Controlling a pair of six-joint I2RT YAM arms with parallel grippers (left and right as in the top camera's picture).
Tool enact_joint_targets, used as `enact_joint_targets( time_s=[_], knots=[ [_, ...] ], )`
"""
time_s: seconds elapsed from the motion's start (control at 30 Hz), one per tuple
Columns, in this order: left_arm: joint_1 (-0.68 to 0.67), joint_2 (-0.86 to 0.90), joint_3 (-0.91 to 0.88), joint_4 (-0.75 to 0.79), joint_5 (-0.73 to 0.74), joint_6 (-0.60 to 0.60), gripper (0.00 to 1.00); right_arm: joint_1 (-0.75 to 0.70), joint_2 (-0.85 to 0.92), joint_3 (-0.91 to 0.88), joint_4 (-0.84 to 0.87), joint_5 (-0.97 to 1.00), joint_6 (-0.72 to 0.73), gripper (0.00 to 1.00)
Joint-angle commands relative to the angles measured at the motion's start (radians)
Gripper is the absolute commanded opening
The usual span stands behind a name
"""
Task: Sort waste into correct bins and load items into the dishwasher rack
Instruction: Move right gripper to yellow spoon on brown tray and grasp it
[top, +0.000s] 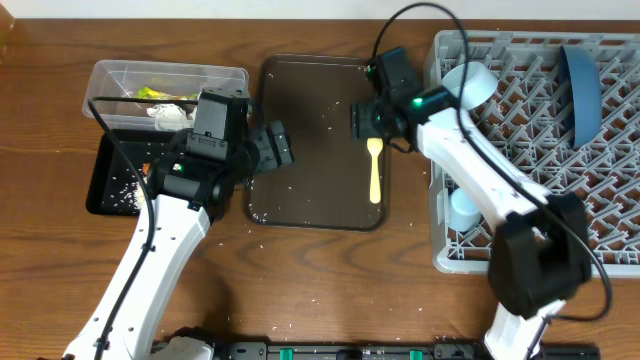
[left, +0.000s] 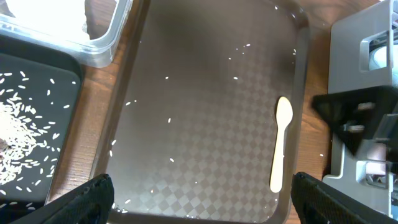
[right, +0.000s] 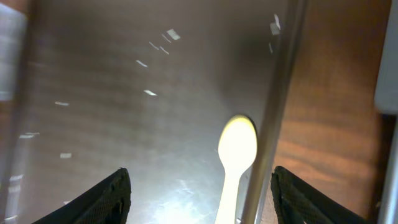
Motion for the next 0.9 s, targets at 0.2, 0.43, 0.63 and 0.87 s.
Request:
enact_joint_targets(
  time_s=[0.2,0.43,0.63,0.87],
  knots=[
    [-0.002,-0.001,0.021,-0.001,-0.001,0.007,0.93,0.010,0.109,0.001,-0.031,0.019,0.076,0.65],
    [-0.002,-0.001,0.021,-0.001,-0.001,0.007,0.93,0.008,0.172,0.001,-0.016,0.020,0.110,0.66],
    [-0.002,-0.001,0.021,-0.001,-0.001,0.007,0.93,0.005,0.181,0.001,0.023,0.024,0.112,0.64],
    [-0.002,-0.001,0.021,-0.001,-0.001,0.007,0.93,0.002,0.204,0.001,0.046,0.034,0.143,0.61]
  ],
)
